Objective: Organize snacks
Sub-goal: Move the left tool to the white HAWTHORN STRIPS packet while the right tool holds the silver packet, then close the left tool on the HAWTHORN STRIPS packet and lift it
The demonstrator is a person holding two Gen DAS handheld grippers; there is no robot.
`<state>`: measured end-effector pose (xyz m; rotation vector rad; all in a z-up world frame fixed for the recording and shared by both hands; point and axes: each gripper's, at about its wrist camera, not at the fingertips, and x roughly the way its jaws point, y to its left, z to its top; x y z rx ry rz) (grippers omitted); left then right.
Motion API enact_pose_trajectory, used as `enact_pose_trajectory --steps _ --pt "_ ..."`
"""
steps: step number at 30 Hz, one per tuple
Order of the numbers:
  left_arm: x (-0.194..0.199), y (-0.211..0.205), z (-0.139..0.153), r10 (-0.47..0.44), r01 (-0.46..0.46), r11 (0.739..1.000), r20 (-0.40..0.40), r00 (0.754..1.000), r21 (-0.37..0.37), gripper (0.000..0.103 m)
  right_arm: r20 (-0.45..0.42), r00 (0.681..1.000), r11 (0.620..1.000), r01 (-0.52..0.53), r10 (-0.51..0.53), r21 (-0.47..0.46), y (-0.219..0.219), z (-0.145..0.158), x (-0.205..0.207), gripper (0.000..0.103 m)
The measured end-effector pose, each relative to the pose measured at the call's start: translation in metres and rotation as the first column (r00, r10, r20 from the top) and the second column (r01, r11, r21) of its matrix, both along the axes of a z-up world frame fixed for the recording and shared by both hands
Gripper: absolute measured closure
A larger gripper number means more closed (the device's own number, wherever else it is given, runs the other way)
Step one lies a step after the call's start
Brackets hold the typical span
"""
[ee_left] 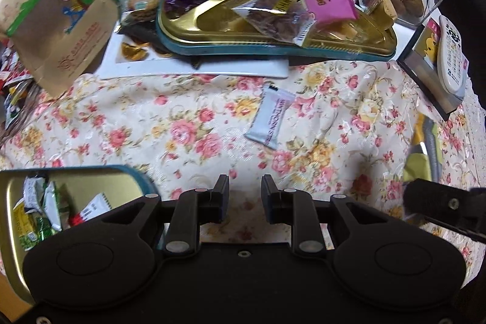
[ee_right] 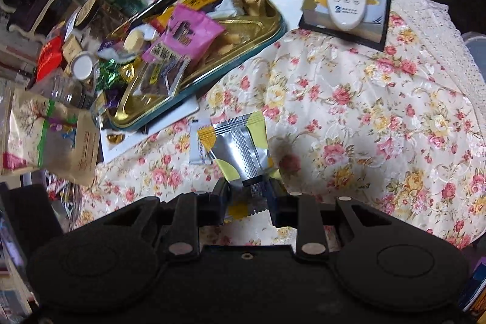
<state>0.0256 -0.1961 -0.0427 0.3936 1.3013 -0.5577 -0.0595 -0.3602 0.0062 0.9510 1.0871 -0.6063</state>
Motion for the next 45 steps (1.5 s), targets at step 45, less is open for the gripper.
enact_pose_trajectory --steps 45 --pt "0.022 -0.071 -0.058 -0.120 0.115 0.991 0.073 0.990 0.071 0.066 0.027 0.994 0.995 0.103 -0.103 0.006 -0.027 0.005 -0.001 0.074"
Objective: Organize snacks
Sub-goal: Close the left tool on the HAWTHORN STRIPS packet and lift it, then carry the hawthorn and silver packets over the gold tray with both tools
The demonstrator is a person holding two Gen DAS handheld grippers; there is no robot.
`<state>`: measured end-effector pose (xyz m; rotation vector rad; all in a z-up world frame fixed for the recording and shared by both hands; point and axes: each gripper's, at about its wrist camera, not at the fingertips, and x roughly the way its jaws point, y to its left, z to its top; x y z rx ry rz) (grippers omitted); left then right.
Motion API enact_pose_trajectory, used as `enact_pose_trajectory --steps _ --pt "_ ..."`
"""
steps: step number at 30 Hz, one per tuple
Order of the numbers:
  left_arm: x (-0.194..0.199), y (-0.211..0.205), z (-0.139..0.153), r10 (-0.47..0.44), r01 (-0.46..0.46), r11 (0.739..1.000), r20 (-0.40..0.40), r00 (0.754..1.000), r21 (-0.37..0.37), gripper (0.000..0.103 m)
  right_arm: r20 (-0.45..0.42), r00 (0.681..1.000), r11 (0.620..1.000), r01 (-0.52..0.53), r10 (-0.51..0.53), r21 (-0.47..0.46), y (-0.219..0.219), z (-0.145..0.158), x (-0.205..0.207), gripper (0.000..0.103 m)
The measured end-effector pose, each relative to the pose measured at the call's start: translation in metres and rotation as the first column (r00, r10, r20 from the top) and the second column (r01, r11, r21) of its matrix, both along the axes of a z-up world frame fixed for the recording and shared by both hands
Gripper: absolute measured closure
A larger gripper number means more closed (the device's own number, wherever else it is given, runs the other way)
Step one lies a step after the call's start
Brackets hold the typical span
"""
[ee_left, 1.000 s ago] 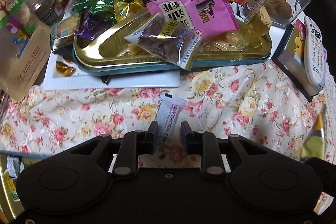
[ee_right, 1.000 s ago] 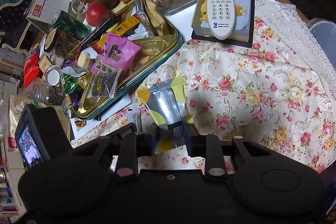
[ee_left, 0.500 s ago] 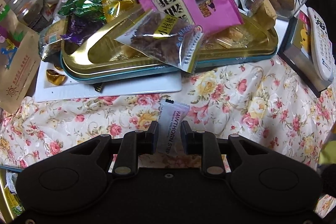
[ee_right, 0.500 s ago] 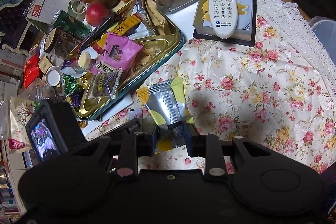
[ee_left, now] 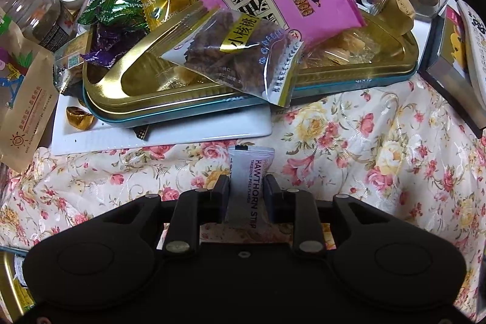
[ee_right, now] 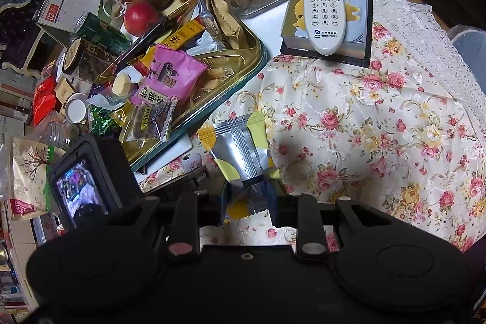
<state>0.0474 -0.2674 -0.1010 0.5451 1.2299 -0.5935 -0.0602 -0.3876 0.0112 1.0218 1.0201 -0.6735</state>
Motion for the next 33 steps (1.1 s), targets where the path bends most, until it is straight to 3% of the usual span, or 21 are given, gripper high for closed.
enact_pose_trajectory --steps 5,8,12,18,24,33 --pt "0.004 -0.005 -0.005 0.016 -0.015 1.000 -0.010 1.000 0.005 0.066 -0.001 1.000 1.000 0.001 -0.001 -0.002 0.000 0.000 0.000 0.074" --pt "0.010 -0.002 -0.005 0.052 -0.052 0.999 -0.028 0.998 -0.008 0.072 0.000 1.000 1.000 0.001 -0.001 -0.005 0.000 0.001 0.000 0.074" --pt "0.009 0.010 0.007 0.097 -0.097 0.995 -0.021 0.995 -0.001 0.073 -0.001 1.000 1.000 -0.002 0.002 -0.010 0.000 0.002 0.000 0.074" --pt "0.001 0.050 0.041 0.178 -0.179 0.984 -0.052 0.983 -0.004 0.074 -0.007 1.000 1.000 -0.022 0.022 -0.018 0.005 0.002 0.002 0.074" --pt "-0.007 0.084 0.076 0.231 -0.230 0.973 -0.018 0.973 0.030 0.074 -0.022 0.999 0.998 -0.047 0.046 -0.031 0.016 0.001 0.002 0.074" --pt "-0.022 0.124 0.134 0.286 -0.286 0.958 0.064 0.956 -0.017 0.074 -0.032 0.996 0.996 -0.085 0.084 -0.033 0.035 0.003 0.004 0.074"
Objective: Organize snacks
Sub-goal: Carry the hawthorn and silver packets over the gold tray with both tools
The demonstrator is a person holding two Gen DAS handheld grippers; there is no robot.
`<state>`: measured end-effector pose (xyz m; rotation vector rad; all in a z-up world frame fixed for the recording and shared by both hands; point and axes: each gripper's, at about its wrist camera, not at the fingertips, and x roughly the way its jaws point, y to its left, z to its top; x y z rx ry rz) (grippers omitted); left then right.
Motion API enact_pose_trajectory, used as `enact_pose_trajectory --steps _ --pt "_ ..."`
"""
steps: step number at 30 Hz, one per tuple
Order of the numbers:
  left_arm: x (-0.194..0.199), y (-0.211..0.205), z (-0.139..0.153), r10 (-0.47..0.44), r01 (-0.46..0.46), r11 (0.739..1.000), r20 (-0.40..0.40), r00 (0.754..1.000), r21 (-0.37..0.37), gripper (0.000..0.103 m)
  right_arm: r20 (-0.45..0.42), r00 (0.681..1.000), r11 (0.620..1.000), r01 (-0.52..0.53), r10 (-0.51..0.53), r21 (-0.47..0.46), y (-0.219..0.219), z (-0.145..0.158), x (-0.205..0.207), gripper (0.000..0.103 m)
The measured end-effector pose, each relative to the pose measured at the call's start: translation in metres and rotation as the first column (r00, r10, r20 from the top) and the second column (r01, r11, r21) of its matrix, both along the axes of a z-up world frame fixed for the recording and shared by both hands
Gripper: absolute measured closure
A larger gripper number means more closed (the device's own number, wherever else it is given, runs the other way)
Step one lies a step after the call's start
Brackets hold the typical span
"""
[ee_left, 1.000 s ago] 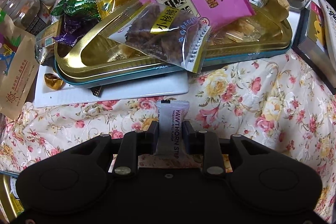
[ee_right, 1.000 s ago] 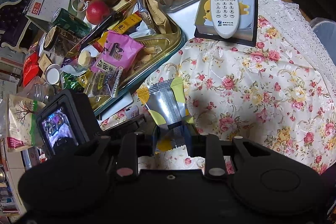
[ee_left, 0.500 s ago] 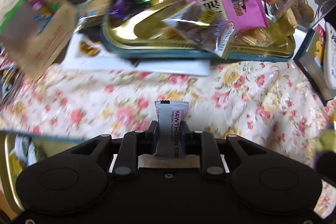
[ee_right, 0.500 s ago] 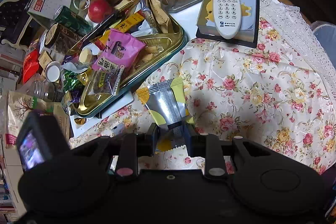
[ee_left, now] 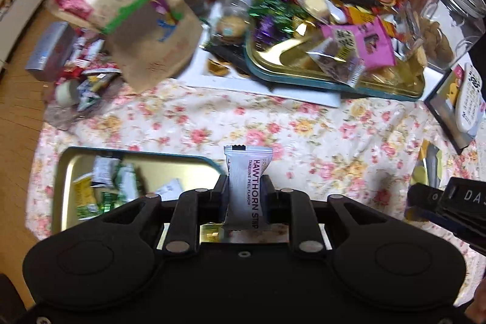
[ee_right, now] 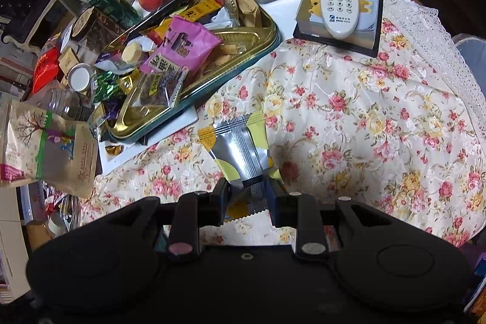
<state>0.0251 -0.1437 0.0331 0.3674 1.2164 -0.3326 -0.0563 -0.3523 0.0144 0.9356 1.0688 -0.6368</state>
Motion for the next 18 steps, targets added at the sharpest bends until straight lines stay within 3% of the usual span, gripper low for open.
enact_pose_trajectory --steps 4,9,18 --pt "0.003 0.016 0.002 0.034 -0.034 0.999 0.033 0.999 -0.002 0.074 -0.001 1.000 1.000 -0.024 0.024 0.000 0.015 0.003 -0.002 0.074" --pt "0.010 0.043 -0.010 0.097 -0.097 0.995 -0.033 0.995 0.003 0.074 -0.016 0.998 0.998 -0.065 0.065 -0.008 0.041 0.002 -0.008 0.074" --pt "0.015 0.081 -0.002 0.147 -0.147 0.989 -0.039 0.988 -0.001 0.074 -0.038 0.991 0.991 -0.131 0.131 -0.020 0.082 -0.003 -0.011 0.074"
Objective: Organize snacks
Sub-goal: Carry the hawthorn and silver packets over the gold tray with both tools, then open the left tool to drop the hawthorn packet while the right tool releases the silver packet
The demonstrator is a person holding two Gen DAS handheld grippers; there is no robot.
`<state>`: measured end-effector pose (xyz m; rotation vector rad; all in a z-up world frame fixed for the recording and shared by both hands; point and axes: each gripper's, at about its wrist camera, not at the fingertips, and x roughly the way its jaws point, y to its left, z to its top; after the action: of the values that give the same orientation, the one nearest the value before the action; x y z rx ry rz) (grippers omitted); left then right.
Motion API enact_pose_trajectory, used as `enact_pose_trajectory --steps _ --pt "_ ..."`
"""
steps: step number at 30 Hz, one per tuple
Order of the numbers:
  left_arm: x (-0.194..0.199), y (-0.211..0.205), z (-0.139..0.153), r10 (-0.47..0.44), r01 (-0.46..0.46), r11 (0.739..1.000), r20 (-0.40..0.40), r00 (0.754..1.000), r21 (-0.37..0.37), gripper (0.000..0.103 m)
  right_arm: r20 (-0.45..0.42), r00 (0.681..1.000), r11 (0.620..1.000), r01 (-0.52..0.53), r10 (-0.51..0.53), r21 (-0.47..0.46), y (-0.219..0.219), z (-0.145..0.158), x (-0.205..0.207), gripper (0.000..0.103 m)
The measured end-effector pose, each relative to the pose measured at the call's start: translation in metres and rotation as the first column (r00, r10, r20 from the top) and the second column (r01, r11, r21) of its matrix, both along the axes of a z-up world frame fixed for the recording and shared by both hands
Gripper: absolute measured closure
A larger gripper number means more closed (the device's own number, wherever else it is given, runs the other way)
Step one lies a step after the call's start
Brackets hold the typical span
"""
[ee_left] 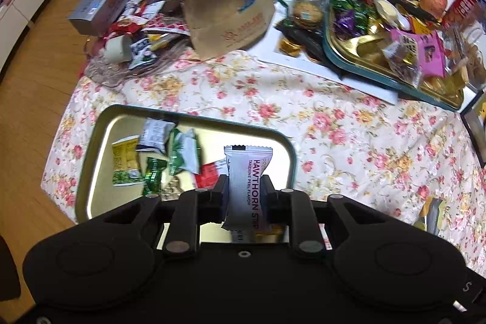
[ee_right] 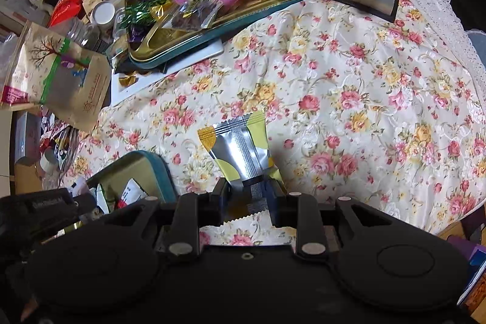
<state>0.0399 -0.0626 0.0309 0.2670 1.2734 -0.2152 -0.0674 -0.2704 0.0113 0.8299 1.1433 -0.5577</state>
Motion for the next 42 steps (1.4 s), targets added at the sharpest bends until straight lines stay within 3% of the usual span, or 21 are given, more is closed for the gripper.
enact_pose_trajectory --steps 24,33,38,42 --pt "0.032 0.061 0.002 0.079 -0.079 0.997 -0.022 0.997 -0.002 0.074 -0.004 0.992 0.992 -0.129 0.129 -0.011 0.060 -0.005 0.040 0.074" --pt "0.049 0.090 0.001 0.169 -0.170 0.985 -0.042 0.985 -0.017 0.072 -0.003 0.984 0.984 -0.178 0.178 -0.018 0.078 -0.007 0.052 0.074" --pt "0.052 0.099 0.011 0.201 -0.201 0.979 -0.010 0.980 -0.028 0.069 0.002 0.981 0.981 -0.195 0.195 -0.016 0.085 -0.009 0.057 0.074" --pt "0.056 0.106 0.006 0.238 -0.240 0.971 -0.044 0.970 -0.023 0.069 0.022 0.974 0.974 -0.225 0.225 -0.022 0.092 -0.006 0.060 0.074"
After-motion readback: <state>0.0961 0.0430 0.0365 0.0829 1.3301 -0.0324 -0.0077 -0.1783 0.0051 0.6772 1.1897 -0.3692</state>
